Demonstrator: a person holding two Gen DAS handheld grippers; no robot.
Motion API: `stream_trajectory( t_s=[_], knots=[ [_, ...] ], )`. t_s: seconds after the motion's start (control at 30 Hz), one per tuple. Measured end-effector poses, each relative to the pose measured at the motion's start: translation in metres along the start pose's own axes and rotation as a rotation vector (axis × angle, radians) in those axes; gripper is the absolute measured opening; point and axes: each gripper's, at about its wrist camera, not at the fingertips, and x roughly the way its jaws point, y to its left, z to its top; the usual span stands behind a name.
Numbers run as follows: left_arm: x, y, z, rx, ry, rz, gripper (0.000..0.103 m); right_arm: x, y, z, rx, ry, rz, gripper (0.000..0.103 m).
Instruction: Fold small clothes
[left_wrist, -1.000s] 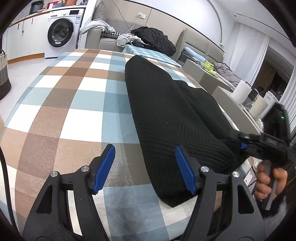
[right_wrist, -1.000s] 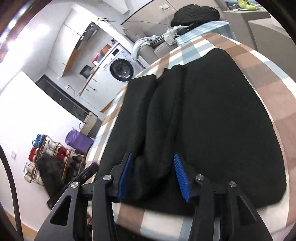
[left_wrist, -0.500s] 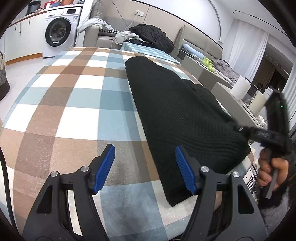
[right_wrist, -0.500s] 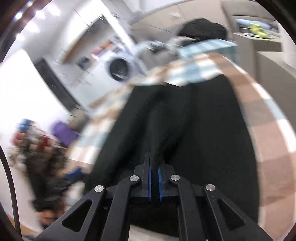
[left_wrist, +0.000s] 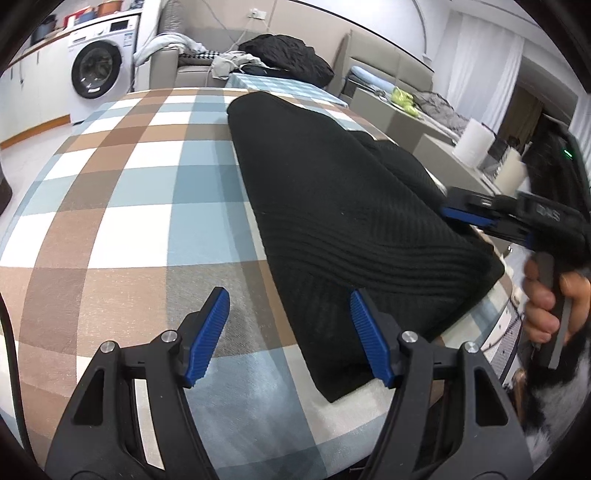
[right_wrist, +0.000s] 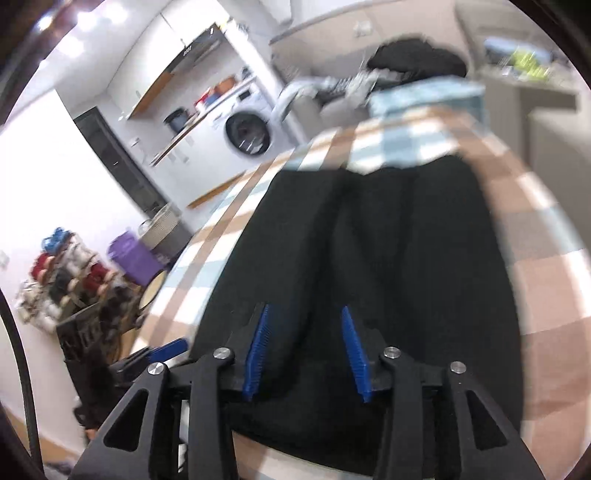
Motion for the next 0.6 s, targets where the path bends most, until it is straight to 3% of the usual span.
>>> stream_trajectory(
  t_s=[0.1, 0.13, 0.17, 0.27, 0.33, 0.47, 0.6],
  knots=[
    [-0.001, 0.0, -0.001, 0.008, 0.002, -0.005, 0.066, 0.027, -0.004, 0.0, 0.025, 0.067, 0.008, 0.036],
    [-0.001, 0.001, -0.001, 0.005, 0.002, -0.009, 0.066, 0.03, -0.001, 0.0, 0.011, 0.07, 0.034, 0.011],
    [-0.001, 0.002, -0.001, 0.003, 0.001, -0.01, 0.066, 0.027, 0.004, 0.0, -0.013, 0.053, 0.075, 0.004],
    [-0.007, 0.003, 0.001, -0.007, -0.038, 0.025, 0.066, -0.006, 0.026, 0.004, -0.111, -0.072, 0.147, 0.004],
    [-0.009, 0.003, 0.002, -0.008, -0.044, 0.01, 0.066, -0.022, 0.027, 0.005, -0.107, -0.118, 0.146, 0.004],
    [-0.007, -0.002, 0.001, 0.018, -0.032, 0.008, 0.067, -0.018, 0.007, 0.0, -0.049, -0.088, 0.027, 0.004],
    [-0.003, -0.004, -0.001, 0.026, -0.01, 0.005, 0.067, 0.002, -0.022, -0.003, 0.027, 0.029, -0.048, 0.009]
  ],
)
